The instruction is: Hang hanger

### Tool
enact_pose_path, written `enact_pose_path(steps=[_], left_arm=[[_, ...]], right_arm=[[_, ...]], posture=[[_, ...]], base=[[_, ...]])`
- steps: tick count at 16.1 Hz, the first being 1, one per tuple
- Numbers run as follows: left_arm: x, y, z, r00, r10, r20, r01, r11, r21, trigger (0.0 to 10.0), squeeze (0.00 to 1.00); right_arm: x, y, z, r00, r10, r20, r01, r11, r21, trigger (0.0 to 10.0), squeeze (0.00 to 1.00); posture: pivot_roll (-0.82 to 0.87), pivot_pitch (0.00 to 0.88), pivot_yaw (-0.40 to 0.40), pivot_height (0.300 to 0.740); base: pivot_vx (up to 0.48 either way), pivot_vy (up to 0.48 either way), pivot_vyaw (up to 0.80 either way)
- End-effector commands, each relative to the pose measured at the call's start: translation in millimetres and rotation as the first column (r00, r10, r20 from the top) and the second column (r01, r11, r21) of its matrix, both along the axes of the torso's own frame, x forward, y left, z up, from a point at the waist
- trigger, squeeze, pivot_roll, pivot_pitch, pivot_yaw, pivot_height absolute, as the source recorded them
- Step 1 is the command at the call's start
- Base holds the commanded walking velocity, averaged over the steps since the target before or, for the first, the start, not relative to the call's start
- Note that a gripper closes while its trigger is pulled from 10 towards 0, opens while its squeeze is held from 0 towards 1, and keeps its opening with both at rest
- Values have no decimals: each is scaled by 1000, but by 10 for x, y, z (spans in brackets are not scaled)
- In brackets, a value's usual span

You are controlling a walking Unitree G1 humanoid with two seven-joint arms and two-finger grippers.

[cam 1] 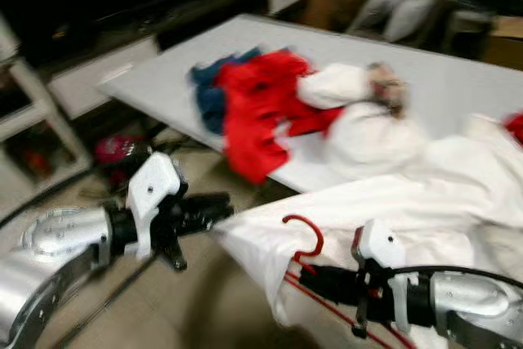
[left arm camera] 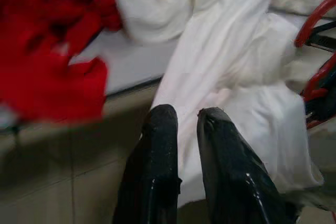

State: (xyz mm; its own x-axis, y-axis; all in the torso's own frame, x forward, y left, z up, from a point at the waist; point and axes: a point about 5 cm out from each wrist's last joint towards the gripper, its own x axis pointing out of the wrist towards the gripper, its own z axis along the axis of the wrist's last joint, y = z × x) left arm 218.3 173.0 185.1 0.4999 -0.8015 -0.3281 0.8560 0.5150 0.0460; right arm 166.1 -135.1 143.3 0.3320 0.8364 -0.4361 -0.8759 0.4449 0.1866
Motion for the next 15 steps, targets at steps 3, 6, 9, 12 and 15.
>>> enact_pose_path(steps=[3, 6, 9, 12, 15], left_arm=[[2, 6, -8, 1000, 7, 12, -7, 1000, 8, 10000, 0], [-3, -1, -15, 1000, -1, 11, 1, 1000, 5, 10000, 0], [-4, -7, -24, 1000, -3, 12, 3, 1000, 5, 10000, 0], [-8, -14, -40, 1000, -4, 11, 3, 1000, 10, 10000, 0], [0, -22, -49, 1000, -5, 11, 5, 1000, 13, 10000, 0]], right_arm=[[-21, 12, 18, 999, 26, 21, -26, 1000, 11, 10000, 0], [-23, 11, 13, 999, 33, 21, -33, 999, 10, 10000, 0], [-21, 5, 7, 999, 34, 23, -35, 999, 8, 10000, 0], [-12, -7, -6, 999, 29, 26, -29, 1000, 4, 10000, 0], [-1, -21, -13, 1000, 14, 28, -14, 1000, 1, 10000, 0]], posture=[[27, 0, 96, 740], [27, 0, 94, 740], [28, 0, 93, 740], [28, 0, 94, 740], [27, 0, 97, 740]], base=[[0, 0, 800], [0, 0, 800], [0, 0, 800], [0, 0, 800], [0, 0, 800]])
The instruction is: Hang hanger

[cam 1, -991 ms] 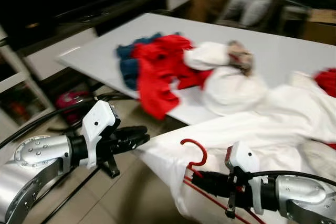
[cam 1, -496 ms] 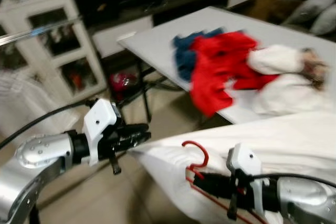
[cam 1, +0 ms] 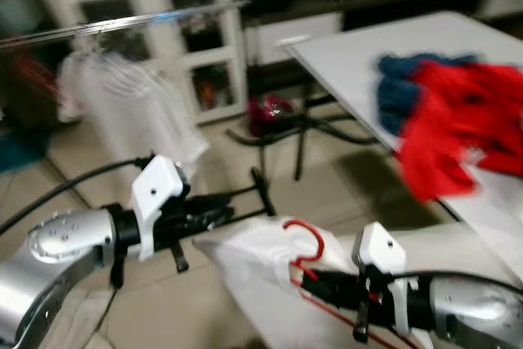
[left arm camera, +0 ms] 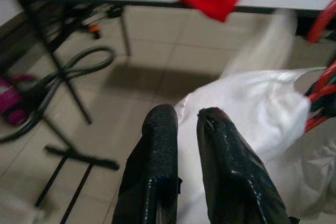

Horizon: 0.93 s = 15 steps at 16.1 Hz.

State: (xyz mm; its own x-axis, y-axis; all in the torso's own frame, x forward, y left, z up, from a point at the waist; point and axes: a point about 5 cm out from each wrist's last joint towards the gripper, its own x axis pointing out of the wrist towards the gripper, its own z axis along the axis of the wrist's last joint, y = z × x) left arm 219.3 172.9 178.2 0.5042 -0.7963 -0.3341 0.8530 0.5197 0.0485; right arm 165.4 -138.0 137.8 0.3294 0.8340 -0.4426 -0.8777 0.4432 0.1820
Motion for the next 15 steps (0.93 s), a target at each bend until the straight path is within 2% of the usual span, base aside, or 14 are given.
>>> enact_pose_path(steps=[1, 2, 4, 5, 6, 9, 12, 13, 15], left_arm=[[-5, -27, 8, 1000, -9, 12, 9, 1000, 10, 10000, 0], [-4, -32, 1, 1000, -8, 11, 8, 1000, 11, 10000, 0], [17, -37, -38, 1000, 10, 4, -10, 1000, 27, 10000, 0], [145, -40, -24, 992, 87, 97, -91, 995, 42, 10000, 0], [233, -52, 31, 979, 134, 154, -137, 990, 14, 10000, 0], [358, -62, 160, 957, 184, 225, -178, 983, -47, 10000, 0], [355, -32, 166, 950, 192, 246, -188, 981, -42, 10000, 0], [359, -24, 169, 942, 217, 257, -207, 976, -65, 10000, 0], [358, -34, 172, 941, 214, 262, -204, 977, -67, 10000, 0]], right_arm=[[18, -1, 31, 1000, -1, 28, 1, 1000, 9, 10000, 0], [28, -9, 23, 999, -12, 31, 12, 1000, 6, 10000, 0], [129, -60, -24, 994, -101, 52, 101, 995, -11, 10000, 0], [276, -146, -120, 971, -229, 70, 233, 972, -42, 10000, 0], [378, -206, -188, 945, -319, 71, 323, 945, -57, 10000, 0], [642, -297, -249, 869, -480, 116, 488, 872, -47, 10000, 0], [743, -301, -169, 845, -518, 129, 521, 854, 17, 10000, 0], [766, -303, -164, 835, -540, 109, 537, 842, 58, 10000, 0], [764, -306, -185, 834, -541, 106, 538, 841, 59, 10000, 0]], posture=[[26, 0, 97, 740], [26, 0, 98, 740], [25, 0, 98, 740], [27, 0, 95, 740], [28, 0, 94, 740], [36, 0, 94, 740], [40, 0, 83, 740], [44, 0, 76, 740], [45, 0, 74, 740]], base=[[0, 0, 800], [0, 0, 800], [0, 0, 800], [0, 0, 800], [0, 0, 800], [0, 0, 800], [0, 0, 800], [0, 0, 800], [0, 0, 800]])
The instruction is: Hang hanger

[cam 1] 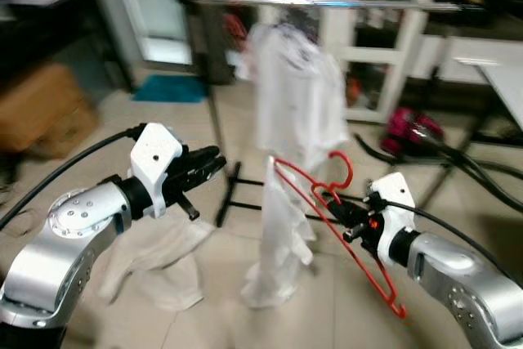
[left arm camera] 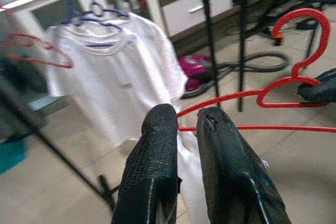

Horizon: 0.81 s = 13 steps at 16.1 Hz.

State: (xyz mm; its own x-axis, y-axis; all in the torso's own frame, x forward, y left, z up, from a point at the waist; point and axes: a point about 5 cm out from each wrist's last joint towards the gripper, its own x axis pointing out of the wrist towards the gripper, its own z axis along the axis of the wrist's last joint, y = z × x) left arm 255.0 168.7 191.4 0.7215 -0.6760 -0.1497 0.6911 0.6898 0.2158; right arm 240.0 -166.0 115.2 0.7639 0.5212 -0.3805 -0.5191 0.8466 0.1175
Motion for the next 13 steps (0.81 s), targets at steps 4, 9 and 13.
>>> enact_pose_path(steps=[4, 9, 13], left_arm=[[63, 39, 81, 996, 58, 61, -57, 998, -14, 10000, 0], [170, 130, -112, 982, 178, 63, -180, 983, 41, 10000, 1000], [215, -28, -238, 971, 235, 38, -234, 972, -37, 10000, 1000]], right_arm=[[50, -48, 103, 996, -54, 69, 49, 997, 67, 10000, 0], [133, -107, 440, 972, -75, 222, 30, 979, 200, 10000, 0], [172, -151, 452, 964, -135, 228, 95, 979, 181, 10000, 0]], posture=[[45, 0, 75, 740], [44, 0, 78, 740], [43, 0, 65, 740]], base=[[0, 0, 800], [0, 0, 0], [0, 0, 0]])
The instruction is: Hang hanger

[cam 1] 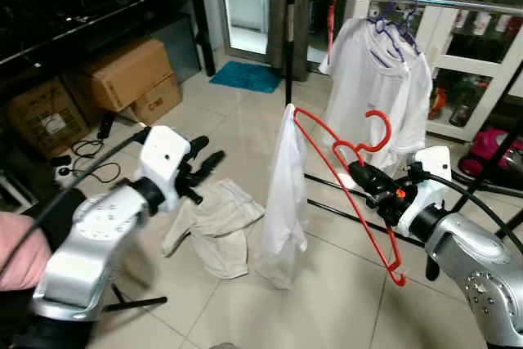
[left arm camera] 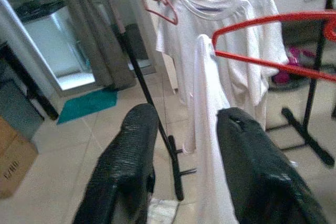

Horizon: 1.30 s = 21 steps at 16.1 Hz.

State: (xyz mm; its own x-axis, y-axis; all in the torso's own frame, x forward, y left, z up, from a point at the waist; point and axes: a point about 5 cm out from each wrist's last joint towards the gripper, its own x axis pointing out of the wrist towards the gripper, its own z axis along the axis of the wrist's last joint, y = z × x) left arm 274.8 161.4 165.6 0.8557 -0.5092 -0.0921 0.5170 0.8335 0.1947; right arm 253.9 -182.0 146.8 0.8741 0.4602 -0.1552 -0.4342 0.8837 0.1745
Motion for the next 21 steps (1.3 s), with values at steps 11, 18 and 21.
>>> enact_pose_path(steps=[11, 18, 21], left_arm=[[460, -136, 7, 994, 8, 106, -20, 993, 116, 10000, 0], [615, -341, 3, 995, -47, 91, 36, 993, 113, 10000, 0], [631, -382, 19, 995, -12, 98, 3, 996, 90, 10000, 0]], right_arm=[[-128, 222, 298, 977, 188, 99, -197, 976, 93, 10000, 0], [-221, 261, 441, 947, 288, 138, -304, 947, 108, 10000, 0], [-212, 269, 471, 946, 287, 148, -305, 946, 114, 10000, 0]], posture=[[26, 6, 71, 740], [22, 0, 78, 740], [31, 11, 66, 740]], base=[[0, 0, 0], [0, 0, 0], [0, 0, 0]])
